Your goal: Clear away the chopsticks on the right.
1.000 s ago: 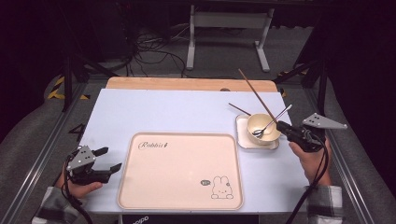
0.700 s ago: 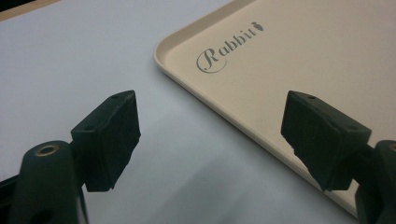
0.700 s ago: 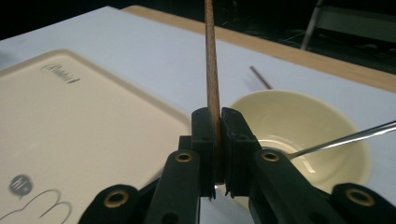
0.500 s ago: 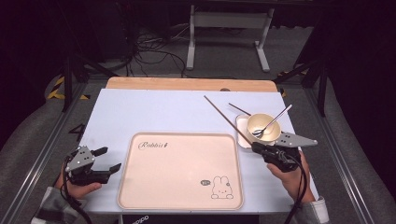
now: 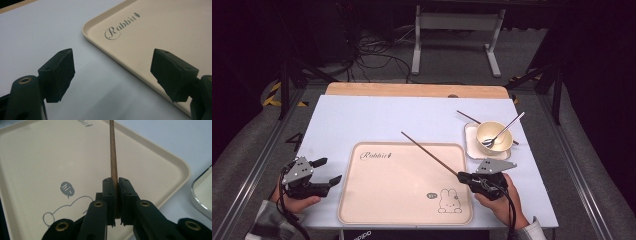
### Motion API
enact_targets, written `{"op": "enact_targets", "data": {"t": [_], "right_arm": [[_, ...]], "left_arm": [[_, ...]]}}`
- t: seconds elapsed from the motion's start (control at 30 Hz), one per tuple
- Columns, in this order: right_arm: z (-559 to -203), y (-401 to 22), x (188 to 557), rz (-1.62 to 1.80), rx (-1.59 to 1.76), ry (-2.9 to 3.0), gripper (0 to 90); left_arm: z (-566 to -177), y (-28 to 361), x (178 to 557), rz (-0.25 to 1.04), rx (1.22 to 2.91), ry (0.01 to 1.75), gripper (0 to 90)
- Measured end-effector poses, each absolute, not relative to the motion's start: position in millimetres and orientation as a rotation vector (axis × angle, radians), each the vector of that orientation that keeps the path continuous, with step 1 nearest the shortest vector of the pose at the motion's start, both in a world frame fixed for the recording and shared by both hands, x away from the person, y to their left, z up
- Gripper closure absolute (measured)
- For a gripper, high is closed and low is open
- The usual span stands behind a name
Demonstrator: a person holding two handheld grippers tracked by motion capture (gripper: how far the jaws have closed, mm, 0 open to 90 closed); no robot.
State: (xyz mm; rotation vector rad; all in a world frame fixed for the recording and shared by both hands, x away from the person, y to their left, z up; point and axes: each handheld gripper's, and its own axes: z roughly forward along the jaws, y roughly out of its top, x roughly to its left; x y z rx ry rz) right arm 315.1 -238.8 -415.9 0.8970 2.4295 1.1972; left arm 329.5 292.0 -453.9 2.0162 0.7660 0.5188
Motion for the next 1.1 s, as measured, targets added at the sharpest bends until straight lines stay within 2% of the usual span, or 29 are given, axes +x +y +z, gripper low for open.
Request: {"op": "enact_targets", "data": {"t": [0.7,1.1], "right_arm": [[-443,-223,314,1.102,0.889,2.570,84.3],[-440,-225,314,1.114,0.873,2.561,77.3]], "left_arm": [[-454,292,329,0.519,2.018,0.763,20.1],[-454,292,329,0.516,2.019,0.763,20.1]]}}
